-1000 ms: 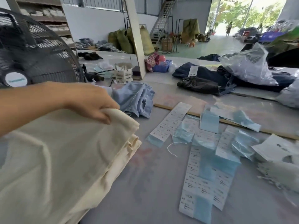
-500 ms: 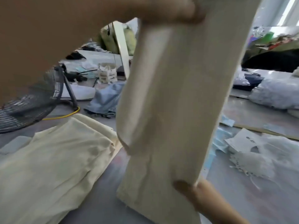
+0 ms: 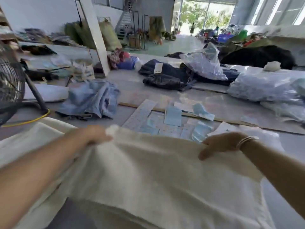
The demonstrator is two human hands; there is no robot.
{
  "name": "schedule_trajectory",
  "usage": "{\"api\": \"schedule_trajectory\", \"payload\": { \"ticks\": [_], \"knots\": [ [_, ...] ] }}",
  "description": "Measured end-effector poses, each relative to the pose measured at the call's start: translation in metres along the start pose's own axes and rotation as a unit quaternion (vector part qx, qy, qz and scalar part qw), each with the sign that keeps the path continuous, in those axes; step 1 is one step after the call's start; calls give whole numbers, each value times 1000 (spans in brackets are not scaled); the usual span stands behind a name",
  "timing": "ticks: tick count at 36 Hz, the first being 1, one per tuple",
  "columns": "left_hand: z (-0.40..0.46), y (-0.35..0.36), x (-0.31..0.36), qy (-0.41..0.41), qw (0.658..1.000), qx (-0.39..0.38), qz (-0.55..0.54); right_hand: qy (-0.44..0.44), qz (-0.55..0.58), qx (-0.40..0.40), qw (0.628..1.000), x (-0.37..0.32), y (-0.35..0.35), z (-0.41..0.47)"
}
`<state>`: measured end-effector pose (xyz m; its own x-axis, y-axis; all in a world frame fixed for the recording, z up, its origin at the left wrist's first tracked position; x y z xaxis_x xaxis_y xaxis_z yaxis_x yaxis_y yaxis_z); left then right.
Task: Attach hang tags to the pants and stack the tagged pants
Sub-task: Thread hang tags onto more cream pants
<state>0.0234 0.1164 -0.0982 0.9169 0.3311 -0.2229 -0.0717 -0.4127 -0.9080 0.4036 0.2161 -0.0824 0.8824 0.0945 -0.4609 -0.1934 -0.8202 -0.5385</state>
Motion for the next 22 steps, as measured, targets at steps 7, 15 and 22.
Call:
{"api": "schedule_trajectory", "payload": {
  "ticks": [7,15,22],
  "knots": [
    [-9,92,36,-79,969,233,-2,-65,-168,264,948,36,44,48],
    [-70,85,145,228,895,380,-53,165,176,349,905,184,30,-53],
    [-112,100,243,427,844,242,-215,186,397,217,872,198,91,-73]
  ]
}}
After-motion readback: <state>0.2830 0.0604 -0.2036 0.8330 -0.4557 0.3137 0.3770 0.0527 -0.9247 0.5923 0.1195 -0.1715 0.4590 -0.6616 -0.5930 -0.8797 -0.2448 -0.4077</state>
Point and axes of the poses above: each hand's wrist, its own z-axis towards the middle knuckle, its own y-axis out of the palm, x = y × z, the point moved 3 cm from there along z, towards the middle knuckle, and after that the axes turned 10 degrees about z, right-handed, at the moved point
